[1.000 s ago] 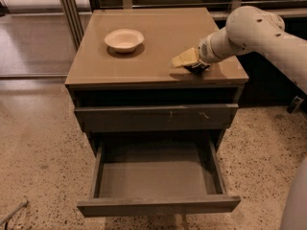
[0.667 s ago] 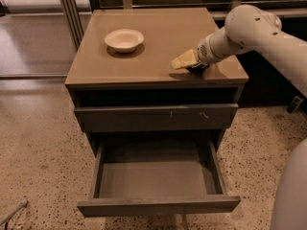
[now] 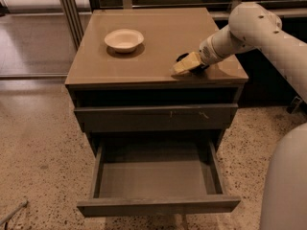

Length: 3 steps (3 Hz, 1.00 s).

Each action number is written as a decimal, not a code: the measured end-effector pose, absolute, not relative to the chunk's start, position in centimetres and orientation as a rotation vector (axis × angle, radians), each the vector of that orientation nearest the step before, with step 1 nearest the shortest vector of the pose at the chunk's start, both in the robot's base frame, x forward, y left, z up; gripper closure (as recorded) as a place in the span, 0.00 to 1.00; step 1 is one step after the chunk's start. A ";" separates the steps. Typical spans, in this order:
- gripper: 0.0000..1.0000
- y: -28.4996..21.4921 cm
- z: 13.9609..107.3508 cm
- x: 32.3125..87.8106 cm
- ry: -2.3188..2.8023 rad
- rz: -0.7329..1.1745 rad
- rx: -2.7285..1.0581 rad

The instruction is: Place rxbar chocolate into middle drawer

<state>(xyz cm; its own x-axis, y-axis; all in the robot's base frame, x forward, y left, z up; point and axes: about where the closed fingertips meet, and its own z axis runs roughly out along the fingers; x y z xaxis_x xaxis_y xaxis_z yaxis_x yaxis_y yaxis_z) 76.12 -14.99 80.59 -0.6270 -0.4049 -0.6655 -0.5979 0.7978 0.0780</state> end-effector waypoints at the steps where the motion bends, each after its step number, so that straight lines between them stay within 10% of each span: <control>1: 0.19 -15.2 80.5 76.2 2.327 0.381 -0.799; 3: 0.64 -15.4 81.1 76.0 2.321 0.356 -0.851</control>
Offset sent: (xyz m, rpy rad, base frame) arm -0.0020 -0.0120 0.0087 -0.0774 -0.0187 0.0936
